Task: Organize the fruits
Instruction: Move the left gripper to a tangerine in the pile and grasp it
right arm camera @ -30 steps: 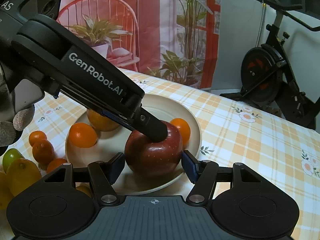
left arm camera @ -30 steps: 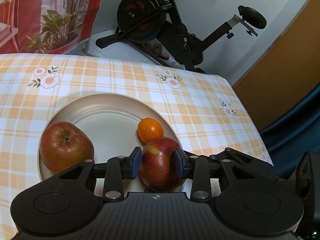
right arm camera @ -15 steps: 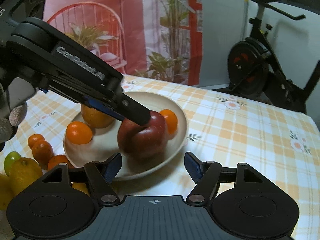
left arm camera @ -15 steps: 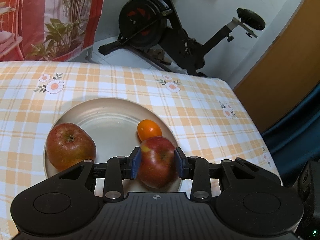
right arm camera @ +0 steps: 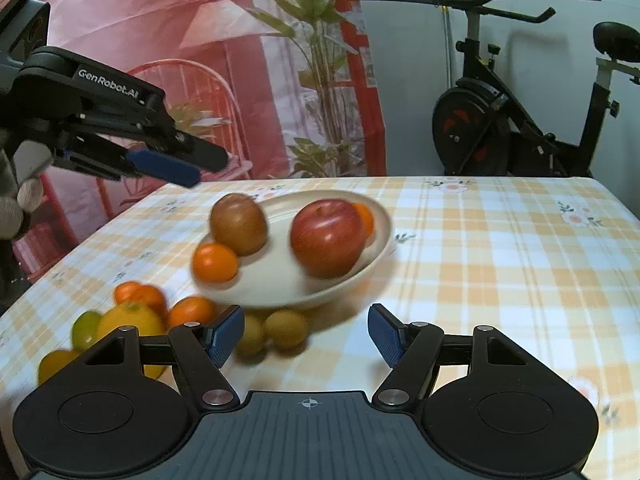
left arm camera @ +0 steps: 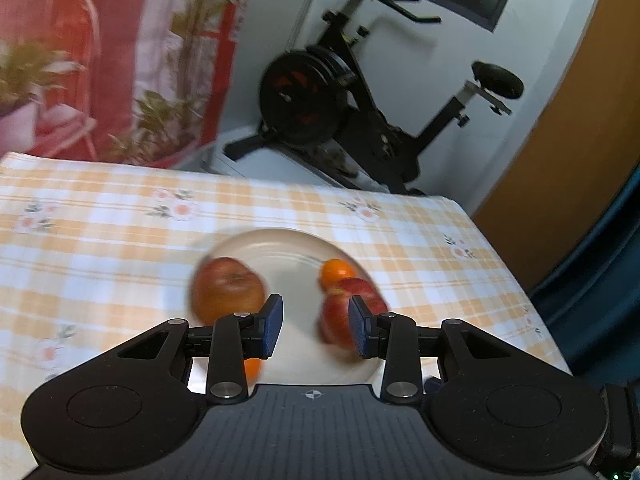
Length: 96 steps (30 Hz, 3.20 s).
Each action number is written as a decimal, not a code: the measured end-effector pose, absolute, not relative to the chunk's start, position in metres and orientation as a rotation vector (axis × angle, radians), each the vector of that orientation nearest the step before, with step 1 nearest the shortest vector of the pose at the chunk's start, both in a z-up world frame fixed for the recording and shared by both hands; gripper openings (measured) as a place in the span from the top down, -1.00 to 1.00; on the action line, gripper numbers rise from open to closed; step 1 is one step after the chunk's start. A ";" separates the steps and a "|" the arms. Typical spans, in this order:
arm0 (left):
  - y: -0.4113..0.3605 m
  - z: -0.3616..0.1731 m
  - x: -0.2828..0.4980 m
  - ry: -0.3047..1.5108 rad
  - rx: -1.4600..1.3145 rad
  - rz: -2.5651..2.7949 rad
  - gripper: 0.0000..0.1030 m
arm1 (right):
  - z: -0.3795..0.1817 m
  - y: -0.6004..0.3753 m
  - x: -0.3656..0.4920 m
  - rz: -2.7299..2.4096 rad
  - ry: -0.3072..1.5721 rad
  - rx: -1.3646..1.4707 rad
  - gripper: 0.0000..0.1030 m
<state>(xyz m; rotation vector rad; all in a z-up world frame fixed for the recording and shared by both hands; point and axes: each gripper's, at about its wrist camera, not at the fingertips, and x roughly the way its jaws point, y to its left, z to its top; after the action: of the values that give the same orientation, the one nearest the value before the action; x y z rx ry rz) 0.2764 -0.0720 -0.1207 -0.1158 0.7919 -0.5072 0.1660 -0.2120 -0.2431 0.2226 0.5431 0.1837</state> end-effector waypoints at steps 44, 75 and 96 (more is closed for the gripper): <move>0.055 -0.126 0.195 0.647 -0.155 -0.242 0.27 | -0.239 -0.170 0.137 0.169 0.617 0.158 -0.22; 0.028 -0.194 0.257 0.886 -0.207 -0.400 0.28 | -0.244 -0.162 0.148 0.193 0.658 0.152 -0.14; 0.025 -0.197 0.247 0.886 -0.127 -0.420 0.33 | -0.246 -0.166 0.148 0.189 0.657 0.168 -0.14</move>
<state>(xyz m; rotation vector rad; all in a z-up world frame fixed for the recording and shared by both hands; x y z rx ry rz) 0.2474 0.0253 -0.1969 -0.1268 0.8859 -0.4202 0.1478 -0.1656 -0.2457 0.1685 0.6570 0.1892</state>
